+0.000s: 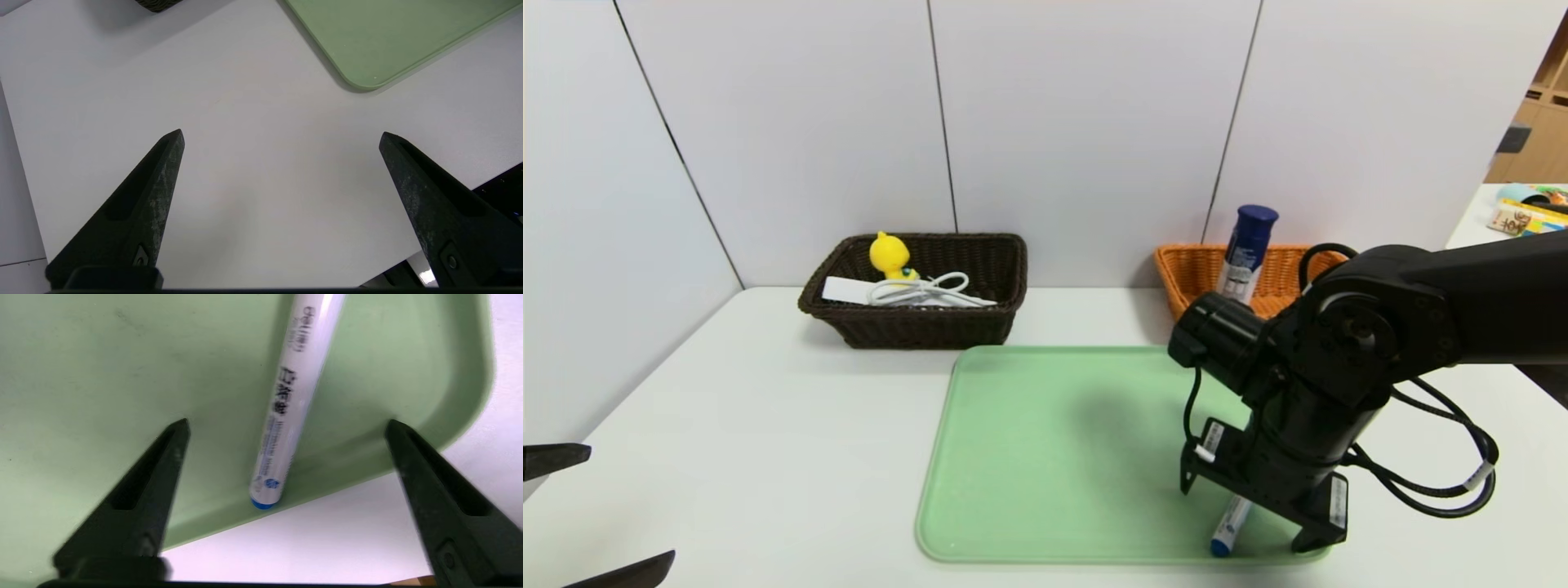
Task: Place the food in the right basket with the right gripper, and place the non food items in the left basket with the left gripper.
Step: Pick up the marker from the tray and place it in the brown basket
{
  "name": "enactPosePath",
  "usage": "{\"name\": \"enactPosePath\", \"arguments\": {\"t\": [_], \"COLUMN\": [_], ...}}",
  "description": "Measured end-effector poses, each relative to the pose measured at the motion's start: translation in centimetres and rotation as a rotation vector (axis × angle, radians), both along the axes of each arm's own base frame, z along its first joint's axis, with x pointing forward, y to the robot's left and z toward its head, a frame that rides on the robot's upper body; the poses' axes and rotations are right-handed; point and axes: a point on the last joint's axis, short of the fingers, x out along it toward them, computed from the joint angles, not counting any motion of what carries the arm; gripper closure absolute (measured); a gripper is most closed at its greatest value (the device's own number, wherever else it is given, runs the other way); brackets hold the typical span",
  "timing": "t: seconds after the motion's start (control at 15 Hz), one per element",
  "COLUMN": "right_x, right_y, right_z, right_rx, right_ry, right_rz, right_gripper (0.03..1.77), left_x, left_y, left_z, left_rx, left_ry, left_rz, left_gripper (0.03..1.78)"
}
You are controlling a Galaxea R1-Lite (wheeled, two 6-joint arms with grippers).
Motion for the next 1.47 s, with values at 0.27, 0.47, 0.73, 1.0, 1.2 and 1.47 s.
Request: {"name": "enactPosePath", "arguments": {"t": [0.27, 0.47, 0.73, 1.0, 1.2, 1.47], "right_x": [0.0, -0.1, -0.1, -0.5, -1.2, -2.6], "right_y": [0.0, 0.0, 0.1, 0.2, 0.4, 0.5], "right_z": [-0.1, -0.1, 0.0, 0.7, 2.3, 5.3], "right_rx": [-0.002, -0.002, 0.004, 0.017, 0.047, 0.080], "right_ry": [0.003, 0.003, -0.004, -0.020, -0.059, -0.121], "right_rz": [0.007, 0.007, 0.009, 0.022, 0.040, 0.076], "right_gripper": [0.79, 1.06, 1.62, 1.62, 1.62, 1.62], "left_x": [0.0, 0.0, 0.1, 0.1, 0.2, 0.2], "left_y": [0.0, 0.0, -0.1, -0.1, -0.1, -0.1], "left_z": [-0.1, -0.2, -0.2, -0.2, -0.2, -0.2], "left_rx": [0.001, 0.002, 0.003, 0.003, 0.003, 0.003], "left_ry": [0.005, 0.004, 0.006, 0.006, 0.006, 0.007], "left_rz": [0.001, 0.001, 0.001, 0.000, 0.000, -0.002], "left_gripper": [0.12, 0.12, 0.12, 0.12, 0.12, 0.12]}}
